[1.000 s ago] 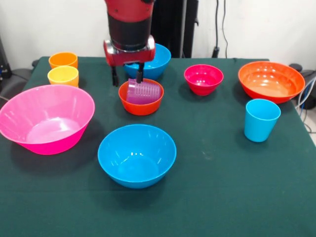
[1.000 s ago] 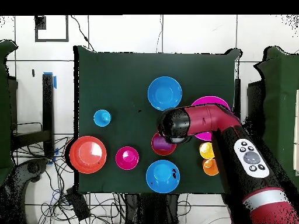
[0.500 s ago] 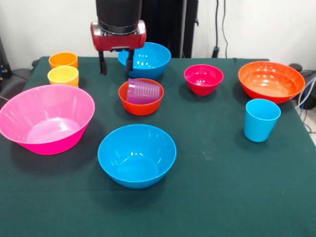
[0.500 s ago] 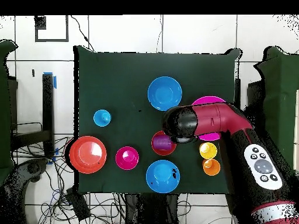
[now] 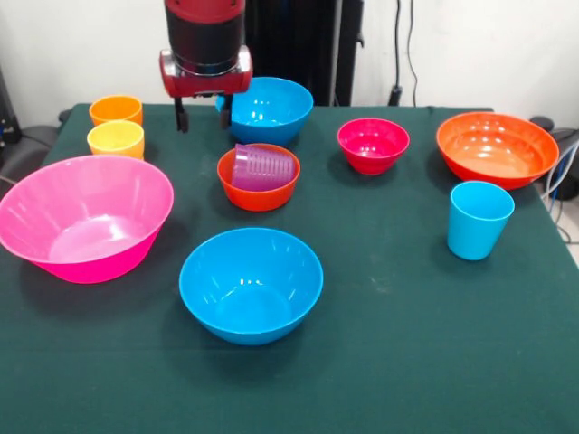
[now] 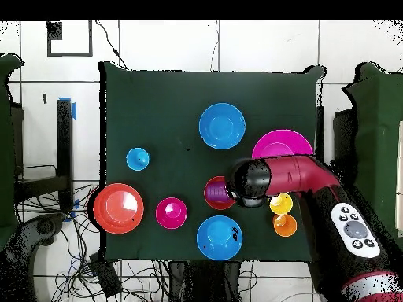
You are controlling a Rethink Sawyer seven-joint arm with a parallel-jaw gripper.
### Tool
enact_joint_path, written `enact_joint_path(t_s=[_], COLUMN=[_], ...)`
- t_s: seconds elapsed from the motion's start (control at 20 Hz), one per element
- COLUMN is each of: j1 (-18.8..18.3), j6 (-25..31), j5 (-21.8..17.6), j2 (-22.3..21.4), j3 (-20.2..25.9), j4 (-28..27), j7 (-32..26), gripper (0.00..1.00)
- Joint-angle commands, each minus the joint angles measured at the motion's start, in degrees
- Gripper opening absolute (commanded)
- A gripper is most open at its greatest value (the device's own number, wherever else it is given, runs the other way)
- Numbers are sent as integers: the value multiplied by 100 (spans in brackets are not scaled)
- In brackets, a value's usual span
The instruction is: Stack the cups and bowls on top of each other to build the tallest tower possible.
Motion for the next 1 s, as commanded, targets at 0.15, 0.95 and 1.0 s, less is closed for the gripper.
enact_joint_path(t_s=[0.15, 0.95, 1.0], j1=[-170, -661, -743], j6=[-352, -253, -335], j5=[-380, 661, 726], j2=[366, 65, 90], j3=[-196, 792, 906], j4=[483, 1246, 1313], j7=[-280, -760, -787], gripper=[100, 100, 100])
